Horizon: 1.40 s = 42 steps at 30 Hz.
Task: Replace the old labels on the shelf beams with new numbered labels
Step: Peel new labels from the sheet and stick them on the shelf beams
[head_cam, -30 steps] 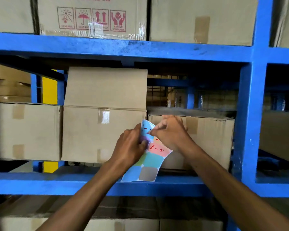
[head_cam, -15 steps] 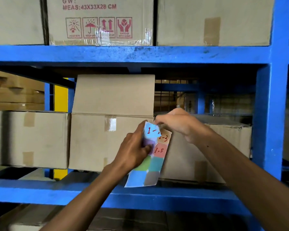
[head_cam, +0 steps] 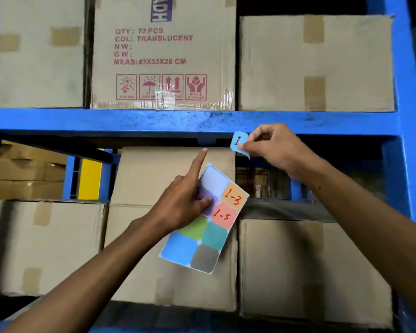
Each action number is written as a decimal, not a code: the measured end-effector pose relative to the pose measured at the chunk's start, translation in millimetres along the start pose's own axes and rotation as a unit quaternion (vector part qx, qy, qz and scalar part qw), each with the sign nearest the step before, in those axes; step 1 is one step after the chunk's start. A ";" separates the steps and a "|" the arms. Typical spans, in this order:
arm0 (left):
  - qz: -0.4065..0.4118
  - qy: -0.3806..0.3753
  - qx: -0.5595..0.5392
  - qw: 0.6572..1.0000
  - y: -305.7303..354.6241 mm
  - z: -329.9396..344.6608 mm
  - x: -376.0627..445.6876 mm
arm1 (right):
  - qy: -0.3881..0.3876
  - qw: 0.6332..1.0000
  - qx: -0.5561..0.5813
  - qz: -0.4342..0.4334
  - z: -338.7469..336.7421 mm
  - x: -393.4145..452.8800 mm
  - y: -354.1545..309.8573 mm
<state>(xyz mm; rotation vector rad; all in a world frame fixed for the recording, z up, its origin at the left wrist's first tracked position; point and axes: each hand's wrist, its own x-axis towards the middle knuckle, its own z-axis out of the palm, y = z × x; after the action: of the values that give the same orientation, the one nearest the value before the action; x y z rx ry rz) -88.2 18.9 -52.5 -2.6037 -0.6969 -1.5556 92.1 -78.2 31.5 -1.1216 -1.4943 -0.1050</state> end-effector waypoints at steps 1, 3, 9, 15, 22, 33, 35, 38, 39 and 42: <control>0.012 0.001 0.011 1.000 2.2 -6.5 7.1 | 0.017 1.000 -0.005 -0.005 -0.8 7.6 -4.3; 0.028 0.005 0.029 0.999 4.6 -16.5 20.9 | 0.035 0.999 -0.015 -0.017 -1.9 21.7 -12.1; 0.052 -0.005 0.073 0.996 7.6 -23.2 45.1 | 0.037 0.998 -0.048 -0.034 -4.9 41.7 -18.6; 0.068 -0.032 0.103 0.992 12.5 -13.7 59.7 | 0.105 0.993 -0.030 -0.036 -7.0 56.7 -14.2; 0.081 -0.049 0.166 0.982 18.8 -1.9 78.0 | 0.177 0.984 0.014 -0.003 -0.7 66.8 -13.6; 0.071 -0.058 0.208 0.974 19.0 6.5 89.2 | 0.196 0.979 0.033 0.040 8.2 65.3 -8.6; 0.067 -0.064 0.208 0.974 20.0 6.7 90.5 | 0.196 0.979 0.025 0.038 7.7 65.8 -8.7; 0.059 -0.071 0.211 0.973 21.9 8.3 92.2 | 0.196 0.980 0.000 0.029 6.9 65.3 -9.4; 0.059 -0.071 0.212 0.973 22.4 8.9 92.7 | 0.193 0.981 -0.009 0.026 6.4 65.1 -9.7; 0.059 -0.072 0.212 0.973 23.1 10.3 94.2 | 0.184 0.982 -0.029 0.019 5.7 64.5 -10.7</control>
<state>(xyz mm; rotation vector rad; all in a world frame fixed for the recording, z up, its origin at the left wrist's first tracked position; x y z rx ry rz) -33.0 34.6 26.4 -2.3971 -0.7668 -1.0525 91.6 -43.7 87.4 -1.1079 -1.1451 -0.3145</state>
